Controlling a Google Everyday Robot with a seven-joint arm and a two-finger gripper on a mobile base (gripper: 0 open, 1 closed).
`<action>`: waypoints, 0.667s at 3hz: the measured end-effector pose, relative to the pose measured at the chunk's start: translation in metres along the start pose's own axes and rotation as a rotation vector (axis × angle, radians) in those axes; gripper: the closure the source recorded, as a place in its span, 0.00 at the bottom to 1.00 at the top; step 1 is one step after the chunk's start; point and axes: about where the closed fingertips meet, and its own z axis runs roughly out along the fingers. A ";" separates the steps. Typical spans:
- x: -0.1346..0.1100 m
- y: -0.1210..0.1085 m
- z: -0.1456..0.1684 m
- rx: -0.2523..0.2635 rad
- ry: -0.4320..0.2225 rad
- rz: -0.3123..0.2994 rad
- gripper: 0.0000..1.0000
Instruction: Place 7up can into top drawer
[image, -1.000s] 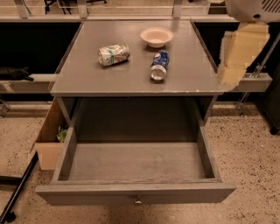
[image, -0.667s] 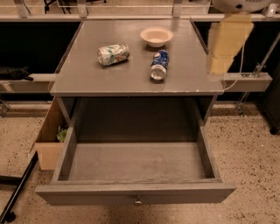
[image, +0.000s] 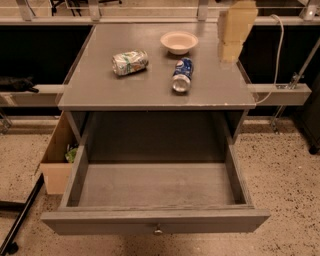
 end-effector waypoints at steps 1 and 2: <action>0.004 -0.027 0.019 0.006 -0.007 -0.013 0.00; 0.007 -0.032 0.049 -0.055 -0.028 -0.015 0.00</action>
Offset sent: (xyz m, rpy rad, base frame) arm 0.0673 -0.0031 -0.0578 0.0081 0.1737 0.0419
